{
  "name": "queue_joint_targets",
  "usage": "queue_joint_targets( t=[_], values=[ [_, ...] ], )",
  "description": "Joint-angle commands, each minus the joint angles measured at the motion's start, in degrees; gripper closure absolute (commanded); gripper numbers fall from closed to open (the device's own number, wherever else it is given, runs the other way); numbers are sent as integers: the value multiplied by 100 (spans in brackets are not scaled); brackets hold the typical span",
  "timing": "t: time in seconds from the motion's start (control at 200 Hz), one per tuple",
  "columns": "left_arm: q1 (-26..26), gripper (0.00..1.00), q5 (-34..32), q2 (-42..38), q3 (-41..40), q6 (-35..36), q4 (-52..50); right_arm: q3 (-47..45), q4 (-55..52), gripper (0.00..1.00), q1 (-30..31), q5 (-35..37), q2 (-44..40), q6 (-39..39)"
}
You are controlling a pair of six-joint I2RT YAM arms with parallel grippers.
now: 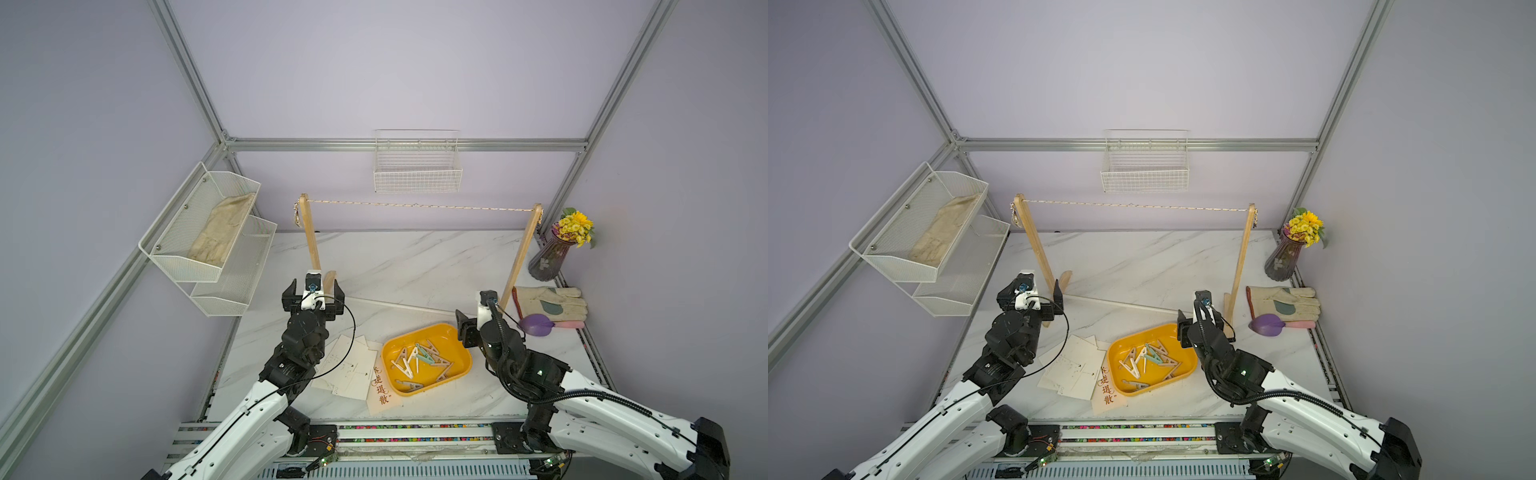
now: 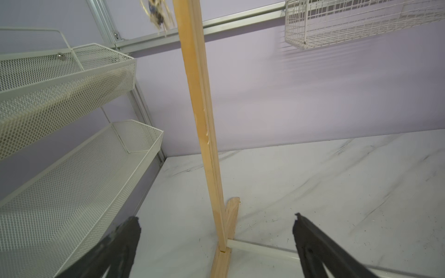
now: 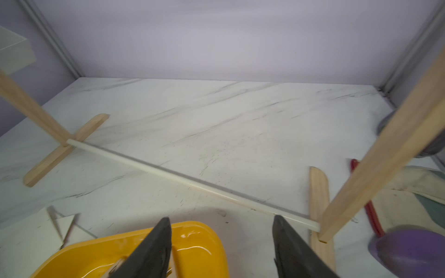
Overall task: Remove the postcards from the strings
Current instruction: Reset both arms
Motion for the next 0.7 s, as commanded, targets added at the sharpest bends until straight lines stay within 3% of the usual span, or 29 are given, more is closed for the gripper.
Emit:
queue_joint_targets(
  t=[0.0, 0.175, 0.25, 0.505, 0.695],
  values=[
    [247, 0, -67, 198, -131, -473, 55, -147, 179, 31, -7, 1394, -143, -115],
    [727, 0, 72, 517, -29, -1114, -430, -485, 296, 26, -95, 2282, -104, -141],
    [863, 1, 96, 720, -54, -1139, -420, -650, 538, 24, -339, 2296, -126, -308],
    [1515, 0, 215, 1454, -221, -1321, -102, -1377, 2758, 20, -1822, 1076, 225, -1266],
    [1677, 0, 297, 1784, -661, -1083, 983, -1715, 4301, 20, -2748, -269, 1024, -1825]
  ],
)
